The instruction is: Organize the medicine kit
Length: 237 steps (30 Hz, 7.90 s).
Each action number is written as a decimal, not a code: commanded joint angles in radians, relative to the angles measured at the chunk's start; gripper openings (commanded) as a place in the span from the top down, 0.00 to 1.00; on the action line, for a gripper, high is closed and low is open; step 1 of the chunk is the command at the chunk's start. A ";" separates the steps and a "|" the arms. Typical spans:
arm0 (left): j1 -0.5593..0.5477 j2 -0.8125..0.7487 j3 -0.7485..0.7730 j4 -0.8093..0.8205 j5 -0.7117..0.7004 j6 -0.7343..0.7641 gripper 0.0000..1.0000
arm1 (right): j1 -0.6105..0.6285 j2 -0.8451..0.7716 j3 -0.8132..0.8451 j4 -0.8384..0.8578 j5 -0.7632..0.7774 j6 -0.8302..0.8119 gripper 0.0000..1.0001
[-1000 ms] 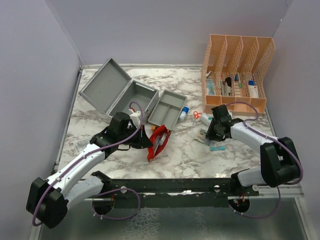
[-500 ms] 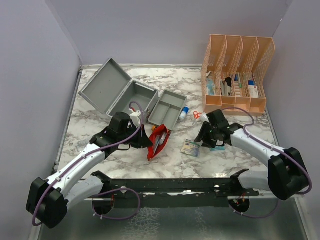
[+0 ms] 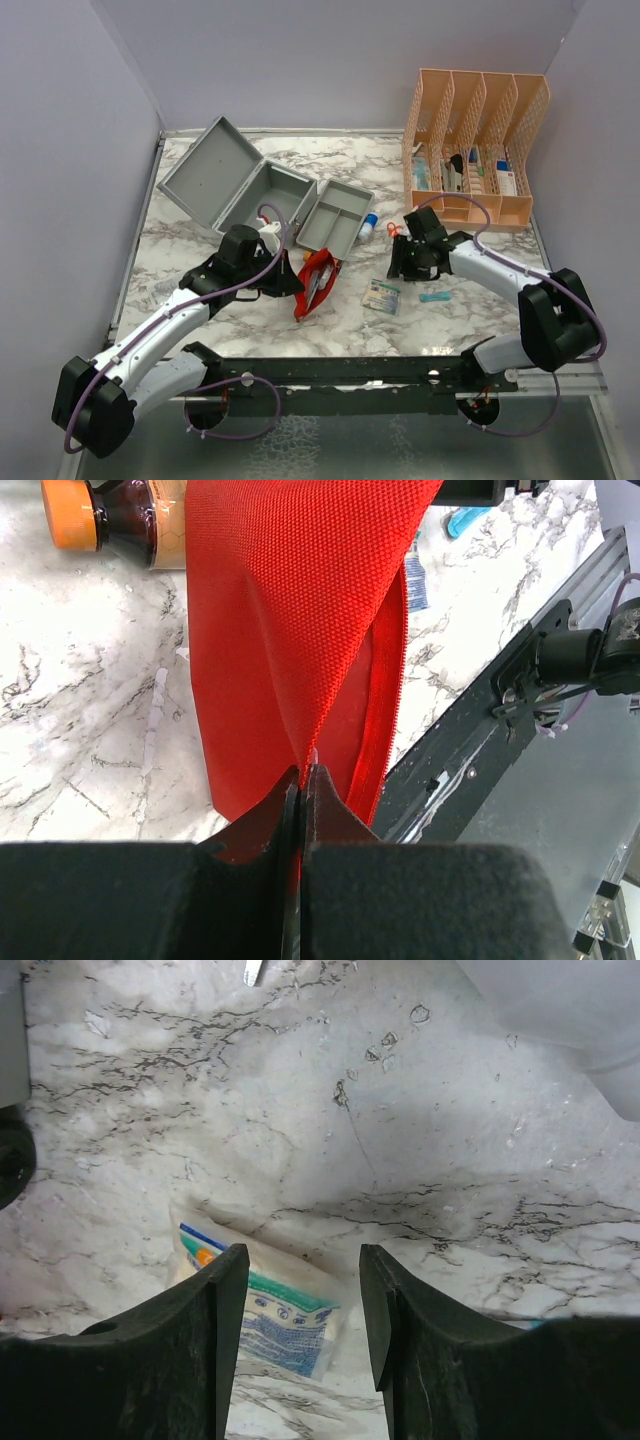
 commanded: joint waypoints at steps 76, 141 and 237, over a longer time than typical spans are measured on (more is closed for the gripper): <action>-0.003 -0.023 0.001 0.000 -0.070 -0.006 1.00 | 0.205 -0.035 -0.164 0.190 -0.111 0.087 0.70; -0.003 -0.014 0.004 0.047 0.007 0.067 1.00 | 0.579 -0.048 0.250 0.104 0.133 0.456 0.99; -0.004 -0.111 -0.012 0.077 0.049 -0.112 1.00 | 0.602 -0.175 0.119 -0.012 0.322 0.524 0.59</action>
